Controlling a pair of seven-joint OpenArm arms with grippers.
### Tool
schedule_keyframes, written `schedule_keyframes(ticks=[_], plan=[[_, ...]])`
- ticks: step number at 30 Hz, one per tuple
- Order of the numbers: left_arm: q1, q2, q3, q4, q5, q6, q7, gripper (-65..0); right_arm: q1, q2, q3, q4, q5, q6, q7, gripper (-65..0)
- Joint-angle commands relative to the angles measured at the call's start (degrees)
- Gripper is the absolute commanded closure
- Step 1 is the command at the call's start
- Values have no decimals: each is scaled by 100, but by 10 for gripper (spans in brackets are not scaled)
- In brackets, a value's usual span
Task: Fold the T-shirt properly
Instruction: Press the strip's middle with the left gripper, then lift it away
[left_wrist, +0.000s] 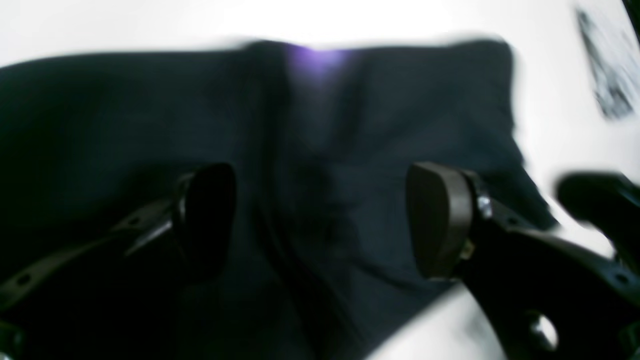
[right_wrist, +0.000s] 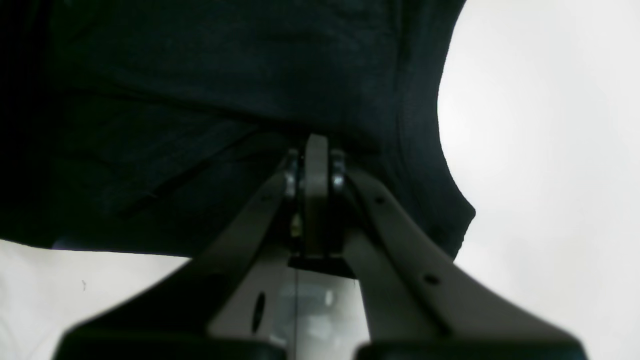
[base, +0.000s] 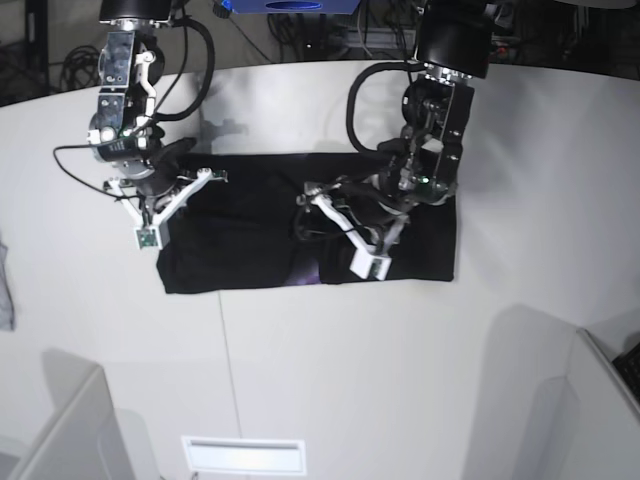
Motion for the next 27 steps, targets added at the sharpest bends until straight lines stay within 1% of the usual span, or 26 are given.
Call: schedule_keyframes(ticks=[1,4,7,10,11,13,15,17,18,21,27], plan=[[-83,25,129,129,-104,-38,-106,-512,72,34,3,70,-6,-20,99,0],[-83,34,322,182,-104,-38,-114,-512,72,34,3,70,-6,-20,91,0],[-22,-10,243,542,-104,-38,-114,-510,72,51,12,70,-6,-20,82,0],[365,-168,-249,1377,-104,-38,-88,-504,54,69,12,70,-6,-20,91,0],[532,-230,-496,1711,-96,-38,-79,-477,45,69,12,70,-6,-20,91,0],[866,-335,-970,2160,-78,-38,-79,-374,37,60,12,70,-6,-11,91,0],[1112,-449,-1401,2344,-78,-38,-97,-194,37,60,12,70,-6,-11,99,0],[1253,-529,-1674,2336,-78,-38,-106,-10,37,51,3,70,-6,-11,99,0],[1297,-555,-1788,2283,-69,-38,-106,0,45,51,-6,70,-6,-11,99,0],[1420,-634,-1990,2072,-69,-47,-114,0,54,25,-14,70,-6,-11,99,0],[1578,-731,-2096,1729,-61,-47,-132,0,54,25,-14,70,-6,-11,99,0]])
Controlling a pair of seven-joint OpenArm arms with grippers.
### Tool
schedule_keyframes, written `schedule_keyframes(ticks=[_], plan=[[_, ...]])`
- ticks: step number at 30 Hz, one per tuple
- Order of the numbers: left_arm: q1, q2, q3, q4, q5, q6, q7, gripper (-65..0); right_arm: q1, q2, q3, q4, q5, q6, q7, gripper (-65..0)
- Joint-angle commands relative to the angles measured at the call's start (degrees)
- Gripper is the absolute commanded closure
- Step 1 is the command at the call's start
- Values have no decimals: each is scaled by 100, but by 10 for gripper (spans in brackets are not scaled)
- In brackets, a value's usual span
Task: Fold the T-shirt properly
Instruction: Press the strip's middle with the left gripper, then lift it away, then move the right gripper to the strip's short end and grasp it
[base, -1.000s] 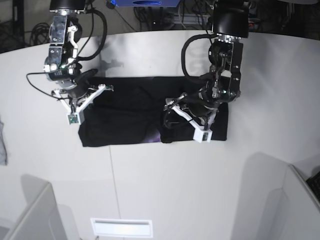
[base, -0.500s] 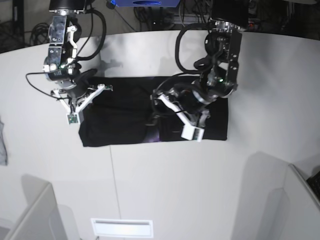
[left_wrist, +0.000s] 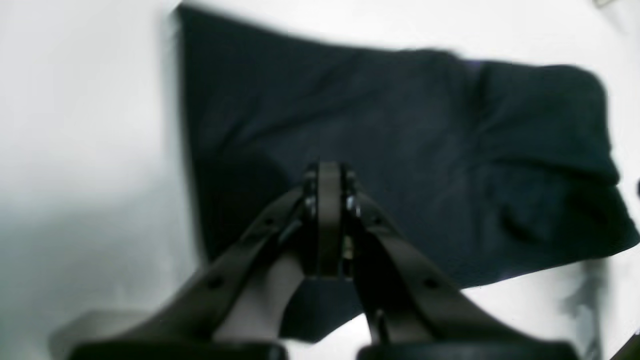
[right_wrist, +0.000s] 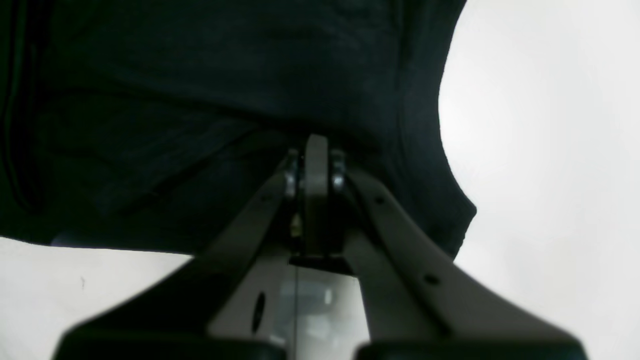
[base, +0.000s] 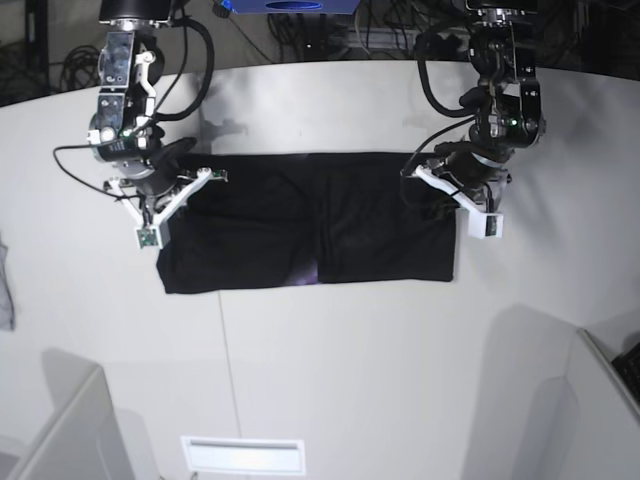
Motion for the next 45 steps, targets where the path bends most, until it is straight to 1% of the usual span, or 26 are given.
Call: schedule_keyframes(ticks=[1,3,7,11,15,18,22,24,25,27,28,29,30,31,32,33,36,38,40,42,45], plan=[[-24,-34,9,48,-91,-47,-132,0,61,29,1,81,-4,-11,121,0],[3,-42,9,-75,-91,-47,-185,0,43,29,1,81,-4,-11,121,0],[161,-104,27,-594,-91,-47,-668,0,26,29,18,81,-4,-11,121,0],[258,-183,71,-884,-91,-47,-932,0,26,29,27,81,-4,-11,121,0],[328,-192,18,-708,-109,-56,-985,0,26,29,27,81,-4,-11,121,0],[433,-201,-8,-374,-117,-56,-1002,0,43,29,27,81,-4,-11,121,0],[644,-183,-430,153,-135,-56,-985,0,166,29,36,81,-4,-11,104,0],[697,-192,-659,320,-135,-65,-985,0,298,47,45,73,243,-11,25,0],[741,-192,-808,391,-135,-65,-985,0,369,73,142,37,533,-2,-81,0],[882,-192,-1160,523,-135,-82,-985,0,562,82,590,-94,1324,-2,-353,0],[934,-192,-1336,575,-135,-126,-985,0,676,91,836,-244,1702,-2,-520,-42],[978,-192,-1547,602,-144,-249,-985,0,817,135,1161,-455,2177,-2,-714,-132],[1031,-192,-1793,602,-144,-452,-985,0,975,249,1408,-719,2590,-2,-907,-215],[1075,-183,-2065,593,-144,-671,-985,0,1107,354,1592,-1026,3012,-2,-1066,-272],[1093,-183,-2276,593,-144,-838,-985,0,1204,469,1680,-1299,3328,-2,-1153,-303],[1093,-165,-2523,584,-135,-1014,-976,0,1300,627,1733,-1633,3654,-2,-1215,-323],[1242,-165,-3068,584,-117,-1410,-976,0,1485,1084,1733,-2486,4427,-2,-1206,-338],[1295,-174,-3349,584,-117,-1551,-976,0,1652,1278,1724,-2987,4726,94,-1206,-348],[1418,-174,-3586,584,-109,-1612,-976,0,1854,1418,1662,-3391,4682,393,-1206,-360],[1567,-174,-3692,584,-126,-1612,-976,0,2039,1541,1460,-3672,4436,674,-1206,-371],[1708,-174,-3745,575,-109,-1612,-1002,0,2223,1585,1240,-3927,3979,877,-1197,-401]])
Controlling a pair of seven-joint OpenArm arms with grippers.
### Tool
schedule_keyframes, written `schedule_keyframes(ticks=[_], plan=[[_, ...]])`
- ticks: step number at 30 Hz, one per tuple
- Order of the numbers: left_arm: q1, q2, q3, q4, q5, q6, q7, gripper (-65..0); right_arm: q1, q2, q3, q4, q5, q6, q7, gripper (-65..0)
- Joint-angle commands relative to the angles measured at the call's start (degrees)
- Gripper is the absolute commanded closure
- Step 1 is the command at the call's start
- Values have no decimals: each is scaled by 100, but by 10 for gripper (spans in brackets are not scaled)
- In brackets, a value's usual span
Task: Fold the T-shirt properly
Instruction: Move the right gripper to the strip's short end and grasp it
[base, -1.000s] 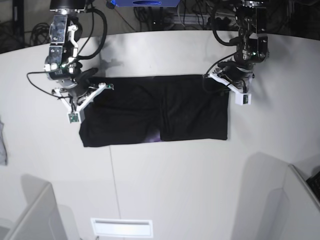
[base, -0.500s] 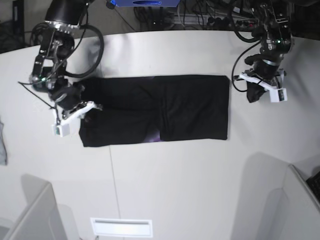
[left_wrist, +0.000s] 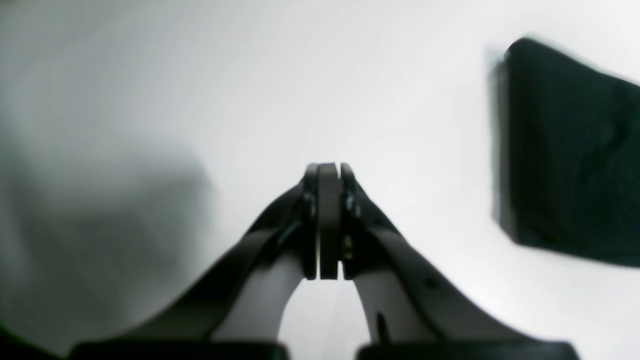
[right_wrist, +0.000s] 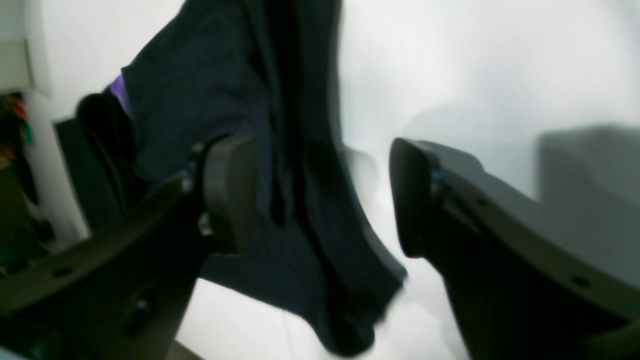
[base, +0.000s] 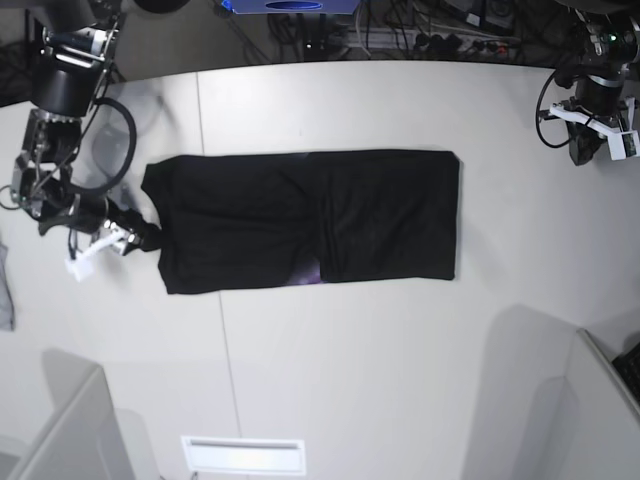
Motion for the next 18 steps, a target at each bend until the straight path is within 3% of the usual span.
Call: schedule_keyframes(ticks=[1,9,18], plan=[[76,-72,-40,94,-87,-19,-154,0,99,68,14,-24,-68,95,22,-407],[93,-72,-40,94,-87,-19,-154,0,38,-20,-12,-517,-208,648,154,-411],[76,-72,-22,94,-87,-19,-137,0,-349,-415,-30,64,-243,684,-101,-408]])
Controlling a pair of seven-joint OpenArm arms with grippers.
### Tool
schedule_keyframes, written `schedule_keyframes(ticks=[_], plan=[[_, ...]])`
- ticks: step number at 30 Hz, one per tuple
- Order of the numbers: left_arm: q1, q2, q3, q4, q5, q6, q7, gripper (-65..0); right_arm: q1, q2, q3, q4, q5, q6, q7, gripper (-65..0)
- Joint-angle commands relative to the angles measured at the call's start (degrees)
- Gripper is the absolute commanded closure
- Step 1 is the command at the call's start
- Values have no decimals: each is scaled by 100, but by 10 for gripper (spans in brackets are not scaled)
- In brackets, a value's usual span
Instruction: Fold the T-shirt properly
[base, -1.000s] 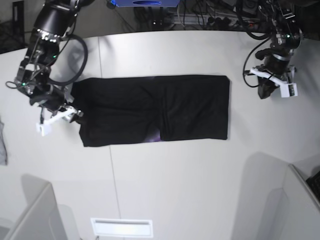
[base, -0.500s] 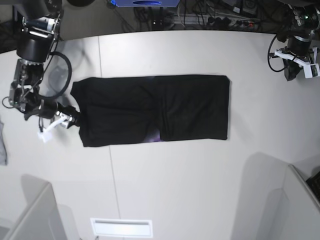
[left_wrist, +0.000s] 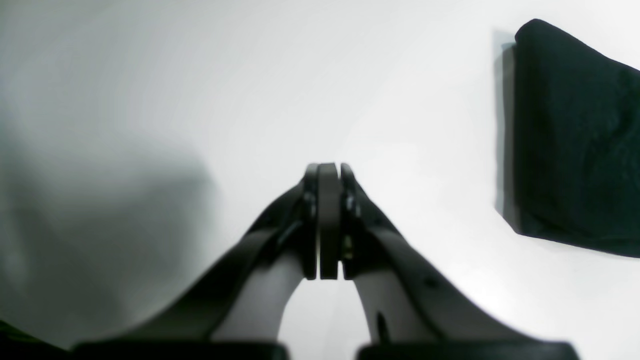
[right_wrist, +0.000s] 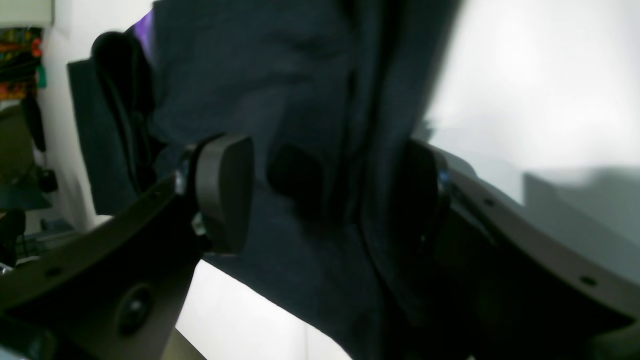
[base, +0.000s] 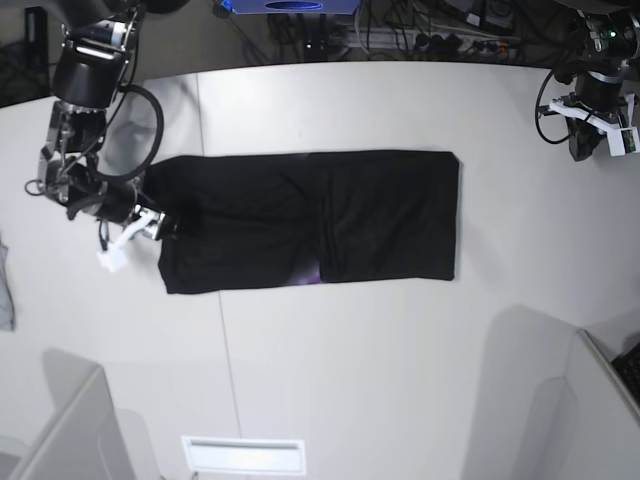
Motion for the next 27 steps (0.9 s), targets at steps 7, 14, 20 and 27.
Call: schedule_keyframes(ticks=[7,14,20,27], plan=[[30,-72,9,-13,-61,-3,-119,0,9,59,-41,-13,-263,-33,-245,-405],[-199,-80,17,-356,-61,-3,-110,0,-26,-3,-551,-22,-254,-42,63,-357],[-357,-212,264,-585,-52,-3,-110,0,-158,-3,-551,-22,-263,-51,353,-261],[-911,-555,861,-1358,-52,14,-110,0,-228,15,-559,-13,-263,-60,704,-138]])
